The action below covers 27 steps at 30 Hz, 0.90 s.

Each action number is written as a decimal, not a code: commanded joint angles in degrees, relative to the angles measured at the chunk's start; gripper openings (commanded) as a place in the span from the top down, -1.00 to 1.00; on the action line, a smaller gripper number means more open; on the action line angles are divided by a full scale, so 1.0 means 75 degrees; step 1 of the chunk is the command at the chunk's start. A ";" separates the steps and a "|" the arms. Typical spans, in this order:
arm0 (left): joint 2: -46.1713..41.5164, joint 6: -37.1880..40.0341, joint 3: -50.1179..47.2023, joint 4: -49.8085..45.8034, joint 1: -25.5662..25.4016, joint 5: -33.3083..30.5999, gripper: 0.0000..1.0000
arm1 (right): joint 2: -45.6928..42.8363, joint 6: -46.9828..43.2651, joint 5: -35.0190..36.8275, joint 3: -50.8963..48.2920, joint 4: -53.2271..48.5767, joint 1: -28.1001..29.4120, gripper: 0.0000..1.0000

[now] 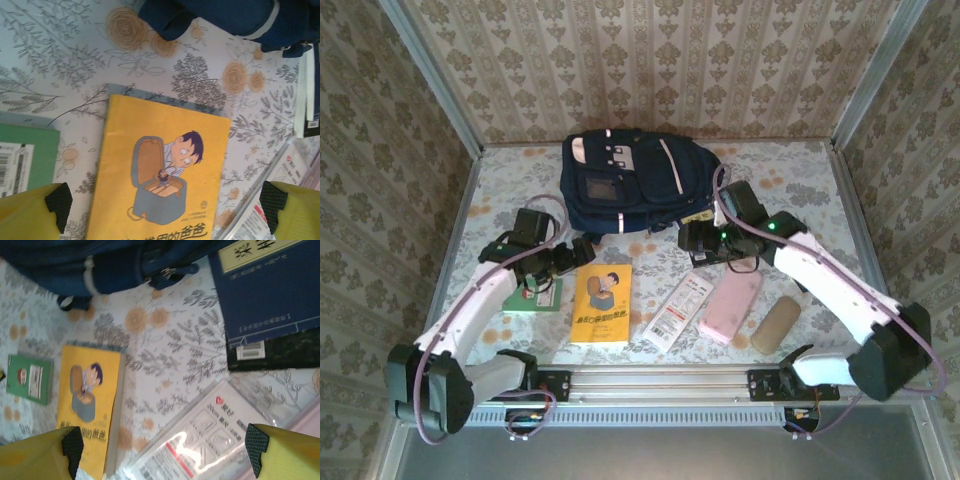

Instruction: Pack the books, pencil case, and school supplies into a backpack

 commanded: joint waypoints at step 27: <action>0.1381 -0.0467 0.0402 0.1617 0.0677 0.1882 -0.95 | 0.8739 0.0134 -0.0740 0.8649 -0.0210 -0.3154 -0.52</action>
